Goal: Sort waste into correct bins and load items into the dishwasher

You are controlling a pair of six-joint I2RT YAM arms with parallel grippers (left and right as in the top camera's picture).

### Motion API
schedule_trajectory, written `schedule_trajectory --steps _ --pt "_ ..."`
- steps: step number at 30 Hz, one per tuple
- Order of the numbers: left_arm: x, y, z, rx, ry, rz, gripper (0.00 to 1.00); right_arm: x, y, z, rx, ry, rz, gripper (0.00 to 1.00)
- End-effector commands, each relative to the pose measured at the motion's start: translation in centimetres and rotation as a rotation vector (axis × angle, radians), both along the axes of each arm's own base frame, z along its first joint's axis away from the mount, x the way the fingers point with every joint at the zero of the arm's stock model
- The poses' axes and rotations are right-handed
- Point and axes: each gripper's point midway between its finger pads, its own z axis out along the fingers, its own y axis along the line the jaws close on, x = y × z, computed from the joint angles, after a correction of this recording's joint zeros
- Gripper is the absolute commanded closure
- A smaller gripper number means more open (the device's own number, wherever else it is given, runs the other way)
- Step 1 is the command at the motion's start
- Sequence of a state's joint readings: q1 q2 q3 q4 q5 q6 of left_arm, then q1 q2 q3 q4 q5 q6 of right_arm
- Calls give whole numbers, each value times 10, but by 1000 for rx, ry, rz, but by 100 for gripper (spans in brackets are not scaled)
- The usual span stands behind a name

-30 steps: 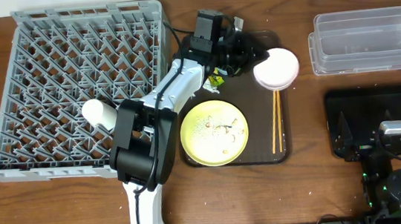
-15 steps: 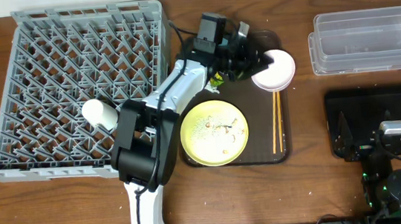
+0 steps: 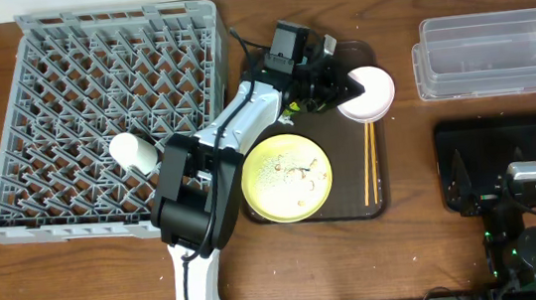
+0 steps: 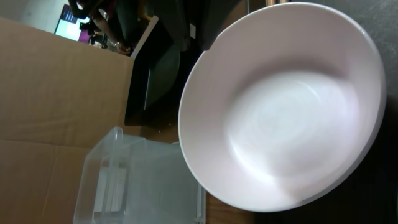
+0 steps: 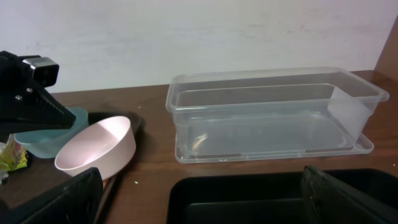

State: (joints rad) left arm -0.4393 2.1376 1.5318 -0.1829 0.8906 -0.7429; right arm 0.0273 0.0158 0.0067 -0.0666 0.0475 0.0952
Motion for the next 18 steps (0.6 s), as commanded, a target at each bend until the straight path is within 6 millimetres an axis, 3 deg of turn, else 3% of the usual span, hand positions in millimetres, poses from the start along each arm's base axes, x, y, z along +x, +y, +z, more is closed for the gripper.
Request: schedule_trajectory --steps 1,5,7,8,10,12,16,18 --pt "0 1 -2 5 -6 -5 93 0 -2 -1 4 4 -7 1" --pt "0 0 -2 1 -4 -8 92 0 -2 -1 4 4 -7 1" --pt "-3 -1 1 -16 0 -23 87 0 -2 -1 4 4 -7 1" --pt "-4 -2 2 -22 1 -28 78 0 -2 -1 4 4 -7 1" --pt "-5 -2 2 -26 4 -32 47 0 -2 -1 4 4 -7 1" --pt "-5 -2 2 -26 4 -32 27 0 -2 -1 4 4 -7 1" --pt "-7 -5 7 -51 6 -52 26 0 -2 -1 4 4 -7 1" --pt "-8 -5 9 -57 3 -57 35 0 -2 -1 4 4 -7 1"
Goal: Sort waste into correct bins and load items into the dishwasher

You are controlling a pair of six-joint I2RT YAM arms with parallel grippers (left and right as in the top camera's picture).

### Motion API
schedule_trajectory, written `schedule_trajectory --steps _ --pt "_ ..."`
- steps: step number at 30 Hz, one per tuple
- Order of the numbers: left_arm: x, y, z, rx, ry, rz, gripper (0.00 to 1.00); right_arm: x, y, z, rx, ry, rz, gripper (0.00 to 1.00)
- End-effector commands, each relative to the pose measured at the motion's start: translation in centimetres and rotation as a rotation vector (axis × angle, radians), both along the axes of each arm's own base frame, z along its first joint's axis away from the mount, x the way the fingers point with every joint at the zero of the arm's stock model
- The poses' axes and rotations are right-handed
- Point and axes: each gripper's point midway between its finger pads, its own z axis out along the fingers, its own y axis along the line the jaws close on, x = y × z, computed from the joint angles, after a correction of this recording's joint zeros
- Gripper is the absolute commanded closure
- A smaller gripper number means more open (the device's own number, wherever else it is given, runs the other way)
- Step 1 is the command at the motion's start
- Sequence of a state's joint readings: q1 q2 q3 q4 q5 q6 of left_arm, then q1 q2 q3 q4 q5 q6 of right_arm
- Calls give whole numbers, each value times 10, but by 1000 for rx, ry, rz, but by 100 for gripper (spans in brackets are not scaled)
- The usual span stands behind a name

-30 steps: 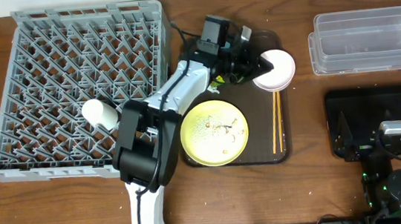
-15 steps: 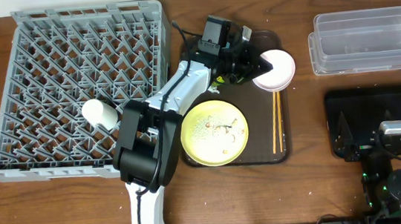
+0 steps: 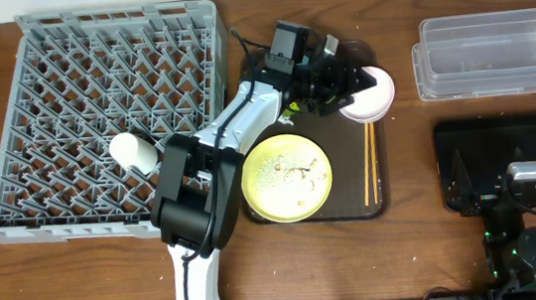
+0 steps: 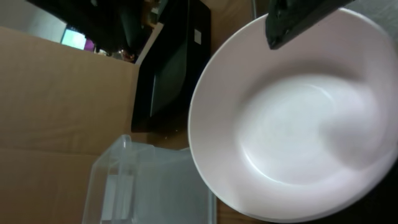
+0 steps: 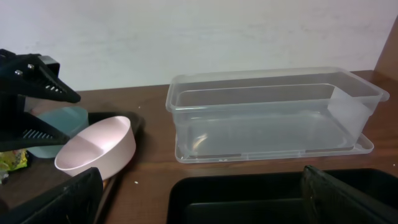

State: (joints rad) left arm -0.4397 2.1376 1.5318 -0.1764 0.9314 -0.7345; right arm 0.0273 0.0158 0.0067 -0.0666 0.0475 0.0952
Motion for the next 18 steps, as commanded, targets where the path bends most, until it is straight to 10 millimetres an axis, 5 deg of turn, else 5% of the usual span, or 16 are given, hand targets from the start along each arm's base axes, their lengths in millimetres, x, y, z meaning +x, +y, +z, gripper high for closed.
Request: schedule_trajectory --steps 1,5,7,10,11,16,18 --pt "-4 -1 8 -29 -9 -29 43 0 -2 -1 4 4 -7 1" --pt "-5 -1 39 -54 -136 -73 48 0 -2 -1 4 4 -7 1" --pt "-7 0 61 -65 -229 -98 75 0 -2 -1 4 4 -7 1" --pt "-2 22 80 81 -316 -4 87 0 -2 -1 4 4 -7 1" --pt "-1 34 83 157 -358 24 85 0 -2 -1 4 4 -7 1" --pt "0 144 122 687 -527 328 27 0 -2 -1 4 4 -7 1" --pt "-8 184 140 847 -558 436 16 0 -2 -1 4 4 -7 1"
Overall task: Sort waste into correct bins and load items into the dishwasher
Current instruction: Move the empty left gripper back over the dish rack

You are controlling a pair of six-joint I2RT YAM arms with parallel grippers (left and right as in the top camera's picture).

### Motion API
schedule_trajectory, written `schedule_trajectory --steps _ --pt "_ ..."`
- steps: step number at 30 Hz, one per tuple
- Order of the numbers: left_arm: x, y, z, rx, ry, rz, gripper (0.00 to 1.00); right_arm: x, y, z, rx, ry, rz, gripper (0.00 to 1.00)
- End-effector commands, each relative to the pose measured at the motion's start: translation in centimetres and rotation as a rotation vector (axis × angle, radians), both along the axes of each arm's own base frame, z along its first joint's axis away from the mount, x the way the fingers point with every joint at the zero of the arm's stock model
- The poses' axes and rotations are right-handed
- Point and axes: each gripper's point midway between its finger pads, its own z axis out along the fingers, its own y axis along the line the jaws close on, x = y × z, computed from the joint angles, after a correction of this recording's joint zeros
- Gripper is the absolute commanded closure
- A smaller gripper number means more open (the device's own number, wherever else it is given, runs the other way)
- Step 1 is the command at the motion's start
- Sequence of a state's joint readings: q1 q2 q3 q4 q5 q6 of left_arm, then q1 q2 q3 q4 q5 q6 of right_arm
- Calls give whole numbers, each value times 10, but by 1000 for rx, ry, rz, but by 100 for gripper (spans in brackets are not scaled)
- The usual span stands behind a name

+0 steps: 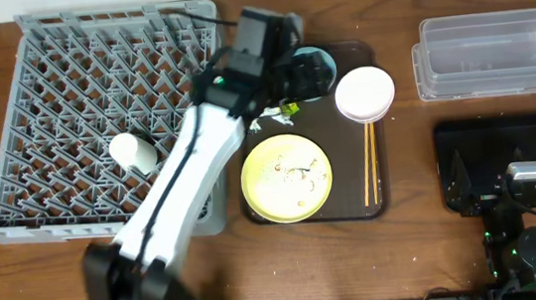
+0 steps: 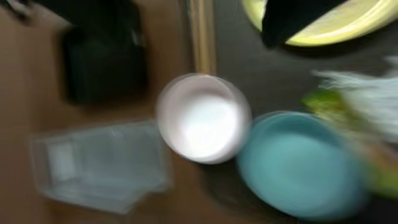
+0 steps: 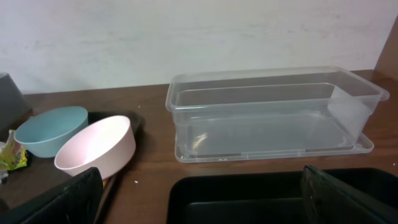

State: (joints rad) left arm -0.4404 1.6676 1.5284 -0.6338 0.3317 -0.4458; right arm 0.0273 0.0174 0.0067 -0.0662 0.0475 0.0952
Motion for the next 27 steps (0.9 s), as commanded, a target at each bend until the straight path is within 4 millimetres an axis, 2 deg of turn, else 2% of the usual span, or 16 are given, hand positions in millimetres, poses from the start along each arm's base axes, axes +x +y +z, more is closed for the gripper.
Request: schedule_trajectory --steps 1,3,7,13,16,23,25,27 --pt "10 93 30 371 -188 301 16 0 -2 -1 4 3 -7 1" --pt "-8 122 38 480 -182 364 12 0 -2 -1 4 3 -7 1" --pt "-29 144 25 595 -97 377 11 0 -2 -1 4 3 -7 1" --pt "-41 192 13 562 52 574 10 0 -2 -1 4 3 -7 1" --pt "-46 199 5 506 125 576 10 0 -2 -1 4 3 -7 1" --pt "-61 215 -1 537 199 595 10 0 -2 -1 4 1 -7 1" --pt "-61 215 -2 536 201 594 10 0 3 7 26 -30 16 1" --pt "-61 212 -2 522 206 586 10 -1 22 25 160 -97 129 1"
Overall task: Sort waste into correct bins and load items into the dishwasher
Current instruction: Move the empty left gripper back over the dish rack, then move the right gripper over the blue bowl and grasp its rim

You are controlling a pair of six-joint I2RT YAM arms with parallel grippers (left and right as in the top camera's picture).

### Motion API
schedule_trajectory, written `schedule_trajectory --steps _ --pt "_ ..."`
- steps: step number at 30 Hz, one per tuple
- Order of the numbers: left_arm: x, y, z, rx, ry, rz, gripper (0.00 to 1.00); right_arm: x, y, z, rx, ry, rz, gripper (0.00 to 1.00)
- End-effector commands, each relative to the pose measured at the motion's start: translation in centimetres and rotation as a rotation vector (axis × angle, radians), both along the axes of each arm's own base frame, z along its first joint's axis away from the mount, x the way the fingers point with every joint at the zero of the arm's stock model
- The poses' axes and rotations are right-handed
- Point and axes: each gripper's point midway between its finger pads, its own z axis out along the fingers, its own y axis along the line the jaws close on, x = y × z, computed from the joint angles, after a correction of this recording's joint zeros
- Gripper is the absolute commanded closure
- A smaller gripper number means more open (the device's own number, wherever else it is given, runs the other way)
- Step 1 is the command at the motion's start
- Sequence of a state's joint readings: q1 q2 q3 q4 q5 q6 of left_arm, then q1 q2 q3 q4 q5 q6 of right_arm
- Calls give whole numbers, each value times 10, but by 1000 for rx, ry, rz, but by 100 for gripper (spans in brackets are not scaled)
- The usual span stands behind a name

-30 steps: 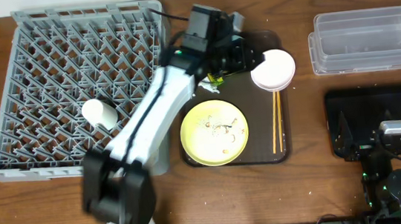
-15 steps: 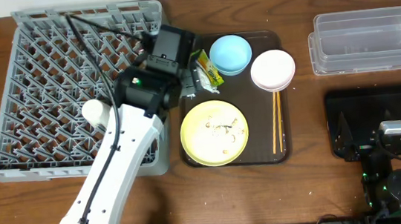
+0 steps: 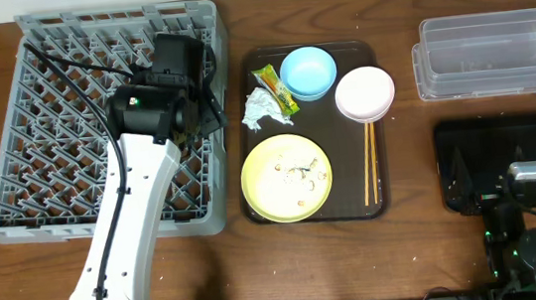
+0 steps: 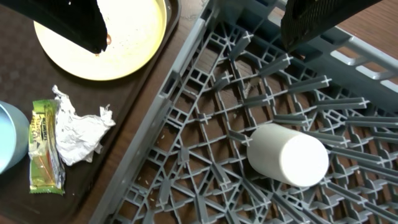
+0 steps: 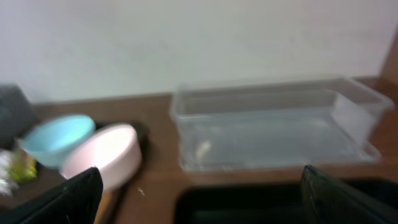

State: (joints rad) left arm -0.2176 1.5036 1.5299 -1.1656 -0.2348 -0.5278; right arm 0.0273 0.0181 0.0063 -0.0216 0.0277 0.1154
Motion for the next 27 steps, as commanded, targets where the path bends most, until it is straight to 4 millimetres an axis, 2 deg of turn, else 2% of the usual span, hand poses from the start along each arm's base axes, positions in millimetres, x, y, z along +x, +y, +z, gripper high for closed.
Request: schedule_trajectory --steps 1,3,4,7,8,9,11,13,14,16,17,19,21,24,27 --pt "-1 -1 0 -23 3 14 10 -4 32 24 242 -75 196 1" --pt "-1 -1 -1 -24 4 13 10 -12 57 42 482 -86 360 1" --pt "-2 -2 -1 -30 8 11 10 -15 61 50 583 -93 398 1" --pt "-3 -3 -2 -35 12 9 10 -21 58 76 762 -163 433 1" --pt "-2 0 -1 -35 9 19 10 -25 54 93 795 -235 445 1" --pt "-1 4 -1 -36 8 32 10 -34 49 118 795 -350 460 1" --pt "-1 18 -2 -67 5 97 10 -49 38 152 789 -499 456 1" --pt "0 24 -4 -134 10 129 10 -56 34 175 729 -542 433 1" --pt "0 30 -5 -184 14 157 10 -56 37 191 621 -526 406 1" --pt "-3 46 -6 -199 18 208 10 -49 44 216 454 -442 373 1" --pt "-3 50 -6 -199 18 221 10 -46 46 222 414 -422 373 1" --pt "-7 61 -7 -199 23 258 10 -29 58 246 280 -316 394 1" --pt "-9 68 -7 -199 26 278 9 -3 75 266 189 -168 470 1" --pt "-9 70 -7 -198 26 283 9 30 96 277 126 33 562 1" --pt "-9 72 -7 -161 39 216 9 60 119 272 -10 225 586 1"
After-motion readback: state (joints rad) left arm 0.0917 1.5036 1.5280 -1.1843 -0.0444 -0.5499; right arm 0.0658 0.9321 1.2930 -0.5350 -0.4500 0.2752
